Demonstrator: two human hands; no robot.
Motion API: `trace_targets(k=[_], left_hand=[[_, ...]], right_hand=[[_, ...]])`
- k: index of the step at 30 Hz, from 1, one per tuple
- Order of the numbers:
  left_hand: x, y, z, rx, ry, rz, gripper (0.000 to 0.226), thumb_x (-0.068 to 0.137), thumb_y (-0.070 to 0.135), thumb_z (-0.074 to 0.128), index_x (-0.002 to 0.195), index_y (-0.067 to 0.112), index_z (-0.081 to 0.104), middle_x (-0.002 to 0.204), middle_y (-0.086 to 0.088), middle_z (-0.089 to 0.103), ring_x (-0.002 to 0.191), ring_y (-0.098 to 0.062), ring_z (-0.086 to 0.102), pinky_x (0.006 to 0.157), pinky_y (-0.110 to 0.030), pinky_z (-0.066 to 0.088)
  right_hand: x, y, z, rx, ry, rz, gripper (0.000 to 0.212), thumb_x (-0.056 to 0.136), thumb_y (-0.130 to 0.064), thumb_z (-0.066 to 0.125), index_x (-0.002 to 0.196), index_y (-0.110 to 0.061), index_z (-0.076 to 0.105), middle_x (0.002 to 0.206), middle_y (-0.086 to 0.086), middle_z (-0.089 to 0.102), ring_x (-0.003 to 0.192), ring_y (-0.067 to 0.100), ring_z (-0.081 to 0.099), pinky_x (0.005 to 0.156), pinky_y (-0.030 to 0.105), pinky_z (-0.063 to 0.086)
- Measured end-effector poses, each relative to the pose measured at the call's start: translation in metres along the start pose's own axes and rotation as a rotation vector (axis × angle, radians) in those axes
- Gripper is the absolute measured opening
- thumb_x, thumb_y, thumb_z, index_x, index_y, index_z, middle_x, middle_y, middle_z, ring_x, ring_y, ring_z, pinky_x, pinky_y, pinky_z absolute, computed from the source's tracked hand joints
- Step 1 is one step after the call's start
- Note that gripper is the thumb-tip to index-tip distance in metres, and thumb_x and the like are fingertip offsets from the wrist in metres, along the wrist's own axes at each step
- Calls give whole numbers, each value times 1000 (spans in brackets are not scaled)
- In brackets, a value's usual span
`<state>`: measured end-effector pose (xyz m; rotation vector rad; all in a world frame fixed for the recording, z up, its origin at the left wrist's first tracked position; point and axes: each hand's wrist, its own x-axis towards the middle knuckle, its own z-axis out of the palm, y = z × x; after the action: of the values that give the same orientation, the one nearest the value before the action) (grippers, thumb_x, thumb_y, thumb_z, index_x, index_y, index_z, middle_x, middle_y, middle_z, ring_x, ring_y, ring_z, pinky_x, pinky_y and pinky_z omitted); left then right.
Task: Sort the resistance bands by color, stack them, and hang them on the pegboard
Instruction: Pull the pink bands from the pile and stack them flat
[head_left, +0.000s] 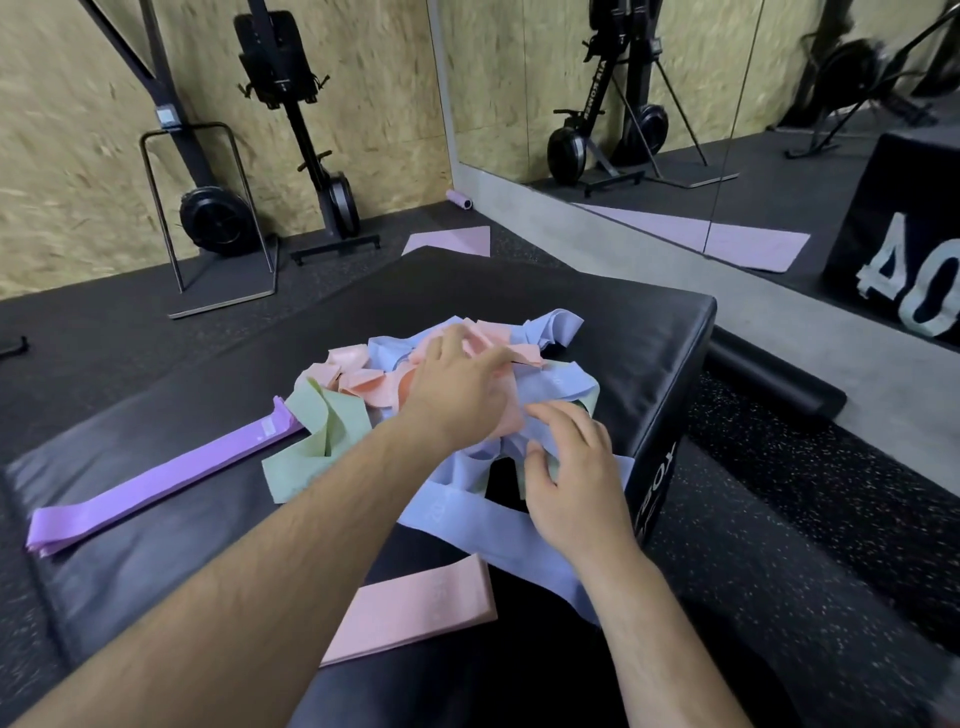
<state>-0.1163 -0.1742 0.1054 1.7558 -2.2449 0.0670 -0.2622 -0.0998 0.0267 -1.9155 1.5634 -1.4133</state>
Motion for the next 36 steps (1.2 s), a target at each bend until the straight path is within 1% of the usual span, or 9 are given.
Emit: trace_targets(k=[5, 12, 16, 19, 22, 26, 28, 33, 36], left_hand=[[-8, 1, 9, 11, -50, -102, 42, 97, 23, 45, 139, 24, 54, 121, -10, 44, 109, -29, 42, 90, -37, 42], [-23, 3, -8, -18, 65, 40, 39, 91, 13, 45, 125, 10, 64, 124, -6, 59, 109, -28, 55, 91, -44, 48], [-66, 3, -7, -25, 210, 210, 40, 85, 22, 40, 105, 4, 70, 110, -7, 64, 93, -30, 62, 74, -45, 55], [-101, 3, -8, -81, 229, 214, 34, 89, 10, 54, 122, 7, 64, 124, -4, 60, 101, -27, 62, 77, -45, 55], [-132, 4, -12, -179, 267, 222, 38, 93, 11, 55, 130, 8, 63, 131, -1, 60, 111, -19, 59, 89, -36, 53], [-167, 14, -30, -499, 248, 61, 36, 100, 11, 55, 135, 21, 62, 132, 25, 51, 124, 15, 42, 98, -2, 32], [-182, 18, -37, -669, 268, -37, 31, 100, 12, 56, 125, 29, 64, 128, 26, 56, 127, 7, 49, 97, -8, 39], [-210, 24, -53, -1158, 441, -377, 7, 97, 14, 65, 101, 15, 60, 95, 9, 69, 89, -7, 69, 79, -18, 53], [-224, 14, -50, -1345, 568, -551, 31, 86, 31, 77, 105, 18, 57, 97, -2, 67, 96, -27, 70, 91, -44, 58]], right_hand=[[1, 2, 2, 14, 4, 0, 42, 94, -13, 58, 134, -26, 59, 134, -11, 52, 126, 9, 42, 106, 21, 34], [-3, -10, 11, 34, 33, -14, 39, 94, -9, 62, 132, -20, 59, 132, -10, 55, 124, 11, 44, 104, 18, 32], [0, -20, 7, 101, 46, -17, 42, 95, -6, 59, 133, -22, 61, 143, -12, 49, 123, -1, 38, 102, 3, 24], [-1, -30, 1, 200, -23, -3, 42, 95, 0, 54, 127, -26, 64, 153, -18, 39, 132, -3, 40, 100, 12, 37], [-8, -45, -4, 401, -123, 38, 42, 92, 7, 49, 115, -26, 63, 133, -20, 57, 127, 5, 52, 104, 28, 48], [-27, -73, -12, 564, -179, 108, 40, 92, 6, 48, 108, -29, 59, 105, -16, 67, 111, 8, 63, 97, 33, 52], [-38, -86, -14, 572, -193, 111, 40, 93, 4, 50, 107, -32, 59, 107, -17, 66, 113, 6, 62, 94, 27, 49], [-71, -112, -13, 443, -270, -21, 35, 97, -5, 52, 114, -35, 58, 118, -19, 65, 120, 7, 57, 96, 17, 43], [-93, -126, -5, 415, -294, -125, 39, 96, -2, 51, 118, -33, 58, 121, -21, 64, 121, 5, 58, 98, 13, 41]])
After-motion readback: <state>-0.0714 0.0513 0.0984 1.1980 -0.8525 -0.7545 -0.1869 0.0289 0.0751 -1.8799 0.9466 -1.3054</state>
